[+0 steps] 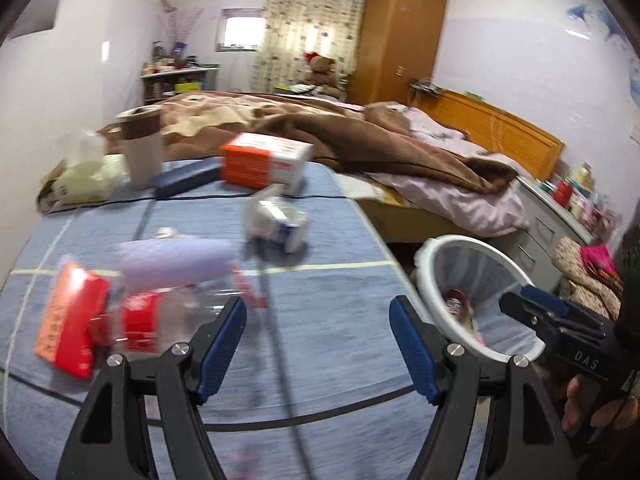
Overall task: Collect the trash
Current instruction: 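Move both open grippers back over the table toward the remaining trash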
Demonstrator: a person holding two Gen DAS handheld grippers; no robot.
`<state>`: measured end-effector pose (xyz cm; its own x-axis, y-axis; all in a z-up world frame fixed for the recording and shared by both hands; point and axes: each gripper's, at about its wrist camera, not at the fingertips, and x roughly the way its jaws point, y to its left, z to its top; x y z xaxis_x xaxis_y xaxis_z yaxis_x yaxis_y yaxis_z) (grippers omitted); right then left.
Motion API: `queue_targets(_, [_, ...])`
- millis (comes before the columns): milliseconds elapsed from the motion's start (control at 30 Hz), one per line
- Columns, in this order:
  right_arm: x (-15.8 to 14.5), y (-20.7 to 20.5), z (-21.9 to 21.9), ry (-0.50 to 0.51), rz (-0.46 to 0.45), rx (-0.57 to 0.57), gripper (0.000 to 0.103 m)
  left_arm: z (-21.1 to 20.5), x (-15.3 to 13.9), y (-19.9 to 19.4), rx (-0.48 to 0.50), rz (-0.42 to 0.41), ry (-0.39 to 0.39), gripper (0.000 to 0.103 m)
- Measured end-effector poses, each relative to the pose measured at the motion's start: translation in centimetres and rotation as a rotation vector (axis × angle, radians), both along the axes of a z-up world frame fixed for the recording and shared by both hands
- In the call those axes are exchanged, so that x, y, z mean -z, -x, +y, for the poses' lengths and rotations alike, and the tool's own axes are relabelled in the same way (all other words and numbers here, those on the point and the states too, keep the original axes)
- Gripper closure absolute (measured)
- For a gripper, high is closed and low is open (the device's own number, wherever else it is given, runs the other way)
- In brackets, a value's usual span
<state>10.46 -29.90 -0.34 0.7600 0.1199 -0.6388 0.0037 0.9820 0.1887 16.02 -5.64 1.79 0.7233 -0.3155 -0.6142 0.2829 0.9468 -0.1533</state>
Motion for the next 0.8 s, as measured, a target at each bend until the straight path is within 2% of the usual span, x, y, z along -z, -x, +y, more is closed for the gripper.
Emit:
queue_targets(200, [0.0, -0.9, 3.5, 0.005, 0.0, -0.082, 0.039, 5.3, 0.0, -0.2, -0.112, -0.006, 0.008, 0.027])
queue_targets(433, [0.0, -2.0, 7.2, 0.008, -0.006, -0.194, 0.039, 11.0, 1.3, -0.6, -0.236, 0.029, 0.004, 0.027])
queue_targets(633, [0.2, -4.0, 11.7, 0.055, -0.003, -0.34, 0.039, 14.2, 2.0, -1.5, -0.289, 0.051, -0.008, 0.027])
queue_targets(800, [0.1, -5.4, 14.6, 0.078, -0.001, -0.435, 0.039, 16.1, 3.4, -2.6, -0.314, 0.1, -0.025, 0.027])
